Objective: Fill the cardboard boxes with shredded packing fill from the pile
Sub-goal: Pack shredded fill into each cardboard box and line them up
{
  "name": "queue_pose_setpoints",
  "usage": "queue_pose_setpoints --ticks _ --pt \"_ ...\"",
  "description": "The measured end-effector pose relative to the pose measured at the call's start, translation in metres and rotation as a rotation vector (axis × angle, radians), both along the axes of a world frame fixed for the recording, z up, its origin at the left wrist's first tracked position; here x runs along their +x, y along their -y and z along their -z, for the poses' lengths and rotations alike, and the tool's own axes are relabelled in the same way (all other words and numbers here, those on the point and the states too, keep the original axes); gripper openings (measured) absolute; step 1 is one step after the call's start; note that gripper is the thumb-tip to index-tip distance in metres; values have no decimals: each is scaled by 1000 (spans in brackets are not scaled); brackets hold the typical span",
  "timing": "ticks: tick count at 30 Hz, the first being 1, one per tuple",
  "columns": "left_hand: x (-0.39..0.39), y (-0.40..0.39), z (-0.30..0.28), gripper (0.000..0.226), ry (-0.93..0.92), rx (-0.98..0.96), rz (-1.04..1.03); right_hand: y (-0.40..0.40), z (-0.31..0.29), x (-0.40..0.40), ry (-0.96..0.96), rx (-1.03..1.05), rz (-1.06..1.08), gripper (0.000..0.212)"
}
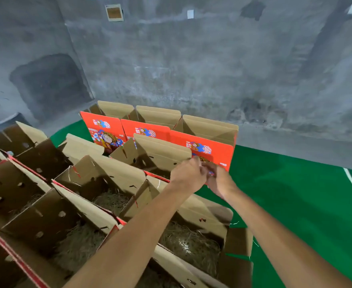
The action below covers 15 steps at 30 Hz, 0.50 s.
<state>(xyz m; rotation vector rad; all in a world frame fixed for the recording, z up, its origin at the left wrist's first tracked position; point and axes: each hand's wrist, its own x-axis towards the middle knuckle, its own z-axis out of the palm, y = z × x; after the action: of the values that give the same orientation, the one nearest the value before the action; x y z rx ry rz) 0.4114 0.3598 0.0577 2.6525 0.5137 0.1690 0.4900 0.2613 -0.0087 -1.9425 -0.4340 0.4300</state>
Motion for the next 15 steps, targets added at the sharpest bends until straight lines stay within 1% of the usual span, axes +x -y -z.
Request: queue_pose_setpoints --ticks 1,2,3,4,6,8,10,11,13,14,15 --pt "4 -1 0 21 13 5 13 6 -3 7 201 -43 35 24" --pt "9 -1 0 19 23 11 23 11 -6 14 379 -120 70 30" --pt "14 -1 -1 17 32 13 27 16 -9 23 509 -199 103 39" --pt "19 0 -1 16 43 6 28 20 -13 33 569 -270 130 51" --pt "30 3 -2 16 57 -20 31 23 -19 51 605 -405 159 70" --pt "39 6 -1 17 57 -39 50 25 -20 68 597 -523 148 77" --pt "46 8 -1 17 58 -39 68 31 -16 81 579 -606 85 71" --pt "48 8 0 17 61 -36 71 33 -14 86 603 -628 32 63" --pt "49 8 2 17 67 -45 79 39 -10 89 639 -659 13 36" --pt "48 10 5 16 70 -81 87 42 -10 85 639 -600 41 30" --pt "45 12 8 15 75 -145 101 44 -9 83 601 -552 55 32"
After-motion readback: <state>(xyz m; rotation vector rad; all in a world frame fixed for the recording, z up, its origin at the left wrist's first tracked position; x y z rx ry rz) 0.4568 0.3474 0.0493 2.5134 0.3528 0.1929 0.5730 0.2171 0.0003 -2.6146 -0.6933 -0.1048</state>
